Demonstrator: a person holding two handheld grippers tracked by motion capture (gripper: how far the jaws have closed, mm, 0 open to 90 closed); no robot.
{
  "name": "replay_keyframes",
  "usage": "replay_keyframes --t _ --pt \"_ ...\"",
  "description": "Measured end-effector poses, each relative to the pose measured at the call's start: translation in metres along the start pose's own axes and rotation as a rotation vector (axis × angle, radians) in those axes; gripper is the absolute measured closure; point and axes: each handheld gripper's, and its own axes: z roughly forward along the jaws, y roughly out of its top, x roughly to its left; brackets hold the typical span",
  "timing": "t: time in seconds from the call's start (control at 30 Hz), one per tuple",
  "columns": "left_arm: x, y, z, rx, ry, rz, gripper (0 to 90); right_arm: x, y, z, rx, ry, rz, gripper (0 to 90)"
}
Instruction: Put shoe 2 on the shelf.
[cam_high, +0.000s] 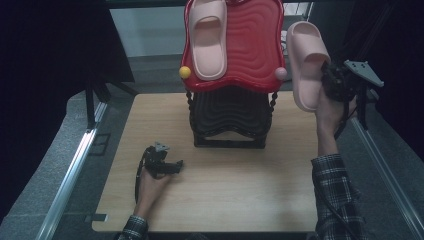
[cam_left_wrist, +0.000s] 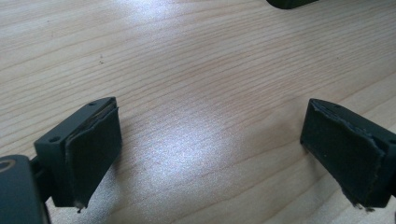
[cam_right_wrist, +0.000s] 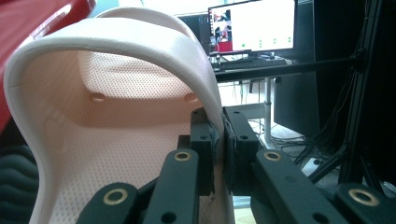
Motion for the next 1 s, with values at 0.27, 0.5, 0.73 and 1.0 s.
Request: replay_keyframes --t 0.27,0.5,0.73,1.0 --pt "0.0 0.0 0.0 0.003 0.002 0.004 5.1 0.013 0.02 0.006 -0.03 0.011 0.02 83.4" --pt "0.0 0.0 -0.001 0.007 0.0 0.006 5.1 0.022 0.034 0.013 -0.042 -0.001 0.001 83.4" --pt "-0.001 0.0 -0.001 0.007 0.001 0.006 5.1 0.027 0.046 0.024 -0.045 -0.016 0.007 83.3" --pt "-0.001 0.0 -0.001 0.007 0.001 0.006 5.1 0.042 0.061 0.037 -0.057 -0.02 -0.006 83.0"
